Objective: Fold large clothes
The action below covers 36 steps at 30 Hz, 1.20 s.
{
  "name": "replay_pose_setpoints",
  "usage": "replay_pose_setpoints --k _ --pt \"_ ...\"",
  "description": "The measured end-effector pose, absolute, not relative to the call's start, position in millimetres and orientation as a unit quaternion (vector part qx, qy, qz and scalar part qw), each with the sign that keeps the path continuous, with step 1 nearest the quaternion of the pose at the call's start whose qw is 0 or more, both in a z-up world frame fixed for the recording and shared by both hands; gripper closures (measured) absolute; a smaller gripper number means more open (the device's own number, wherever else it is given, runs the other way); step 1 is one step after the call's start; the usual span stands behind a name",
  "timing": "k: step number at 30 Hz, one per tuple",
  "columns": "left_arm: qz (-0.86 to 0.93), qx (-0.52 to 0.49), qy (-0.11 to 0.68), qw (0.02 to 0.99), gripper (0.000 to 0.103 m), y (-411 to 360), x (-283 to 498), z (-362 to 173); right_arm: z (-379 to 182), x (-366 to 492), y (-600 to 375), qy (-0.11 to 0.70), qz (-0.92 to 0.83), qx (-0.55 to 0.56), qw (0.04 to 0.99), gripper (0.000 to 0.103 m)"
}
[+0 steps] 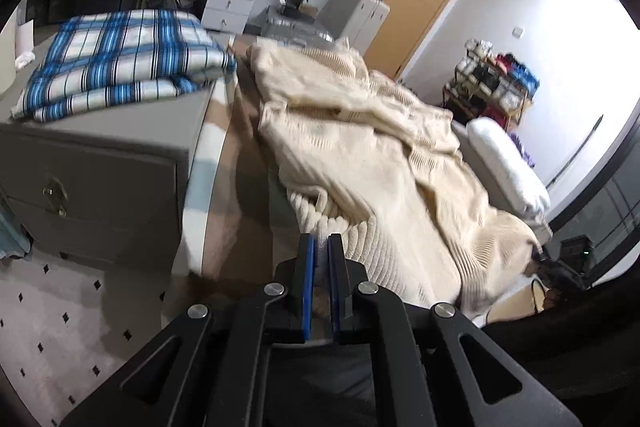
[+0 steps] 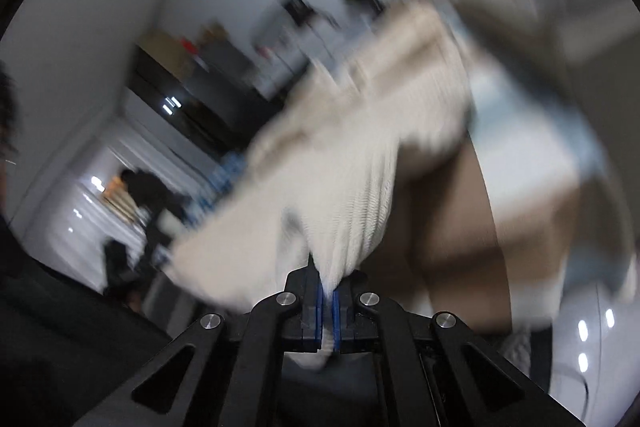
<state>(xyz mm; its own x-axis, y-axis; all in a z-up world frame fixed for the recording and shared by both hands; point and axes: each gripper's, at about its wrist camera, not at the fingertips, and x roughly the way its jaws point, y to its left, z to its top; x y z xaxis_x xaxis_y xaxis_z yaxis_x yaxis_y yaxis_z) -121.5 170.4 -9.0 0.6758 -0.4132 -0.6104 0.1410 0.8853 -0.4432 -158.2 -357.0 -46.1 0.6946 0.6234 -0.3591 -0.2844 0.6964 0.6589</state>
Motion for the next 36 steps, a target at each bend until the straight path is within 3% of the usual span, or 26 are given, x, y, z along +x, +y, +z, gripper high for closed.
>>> replay_pose_setpoints --k 12,18,24,36 --pt "-0.173 -0.203 0.297 0.917 0.102 182.8 -83.5 42.4 43.7 -96.1 -344.6 0.260 0.191 0.273 0.907 0.100" --pt "-0.173 -0.184 0.342 0.905 0.102 171.5 -78.9 20.5 32.2 -78.6 -351.6 0.326 0.142 0.231 0.905 0.100" --pt "-0.157 -0.218 0.388 0.882 0.102 180.9 -98.5 -11.8 -6.9 -111.4 -387.1 0.318 0.116 0.324 0.883 0.100" --pt "-0.189 -0.188 0.259 0.928 0.103 180.3 -4.5 79.5 76.3 25.2 -345.7 0.272 0.176 0.280 0.904 0.100"
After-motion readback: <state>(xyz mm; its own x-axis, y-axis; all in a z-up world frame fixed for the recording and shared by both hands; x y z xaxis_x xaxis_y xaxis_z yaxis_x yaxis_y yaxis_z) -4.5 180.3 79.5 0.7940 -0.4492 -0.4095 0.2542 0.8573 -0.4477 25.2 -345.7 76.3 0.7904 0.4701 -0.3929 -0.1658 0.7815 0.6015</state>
